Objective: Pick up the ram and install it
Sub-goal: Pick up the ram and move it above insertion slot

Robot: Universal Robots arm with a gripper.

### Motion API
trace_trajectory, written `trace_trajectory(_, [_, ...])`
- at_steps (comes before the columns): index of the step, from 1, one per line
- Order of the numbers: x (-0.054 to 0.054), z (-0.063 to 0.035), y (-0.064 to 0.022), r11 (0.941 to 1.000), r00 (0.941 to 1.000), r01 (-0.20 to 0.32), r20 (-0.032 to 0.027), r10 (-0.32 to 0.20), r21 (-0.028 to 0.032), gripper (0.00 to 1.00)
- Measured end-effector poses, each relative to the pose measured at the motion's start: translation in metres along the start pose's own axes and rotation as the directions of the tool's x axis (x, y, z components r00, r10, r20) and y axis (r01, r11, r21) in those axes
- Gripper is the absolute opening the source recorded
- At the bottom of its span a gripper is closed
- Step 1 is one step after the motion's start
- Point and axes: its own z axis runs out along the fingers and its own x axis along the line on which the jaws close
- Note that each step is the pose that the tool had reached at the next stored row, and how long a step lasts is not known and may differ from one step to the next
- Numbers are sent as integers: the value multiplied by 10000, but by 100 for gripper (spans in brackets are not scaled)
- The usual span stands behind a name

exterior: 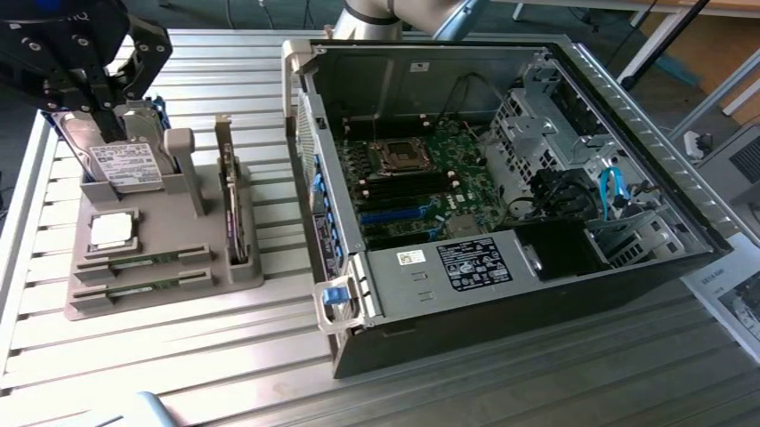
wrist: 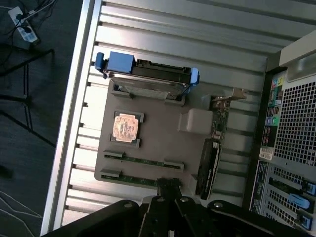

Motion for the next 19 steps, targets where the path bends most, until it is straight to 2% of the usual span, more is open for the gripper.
trace_trajectory(7, [0, 0, 0, 9975, 9975, 708, -30, -708, -19, 11])
trace_trajectory(13, [0, 0, 0, 9902, 9902, 1398, -59, -1398, -38, 11])
trace_trajectory(18, [0, 0, 0, 9812, 9812, 1927, -81, -1927, -55, 11])
trace_trajectory(19, [0, 0, 0, 9764, 9764, 2159, -90, -2160, -63, 11])
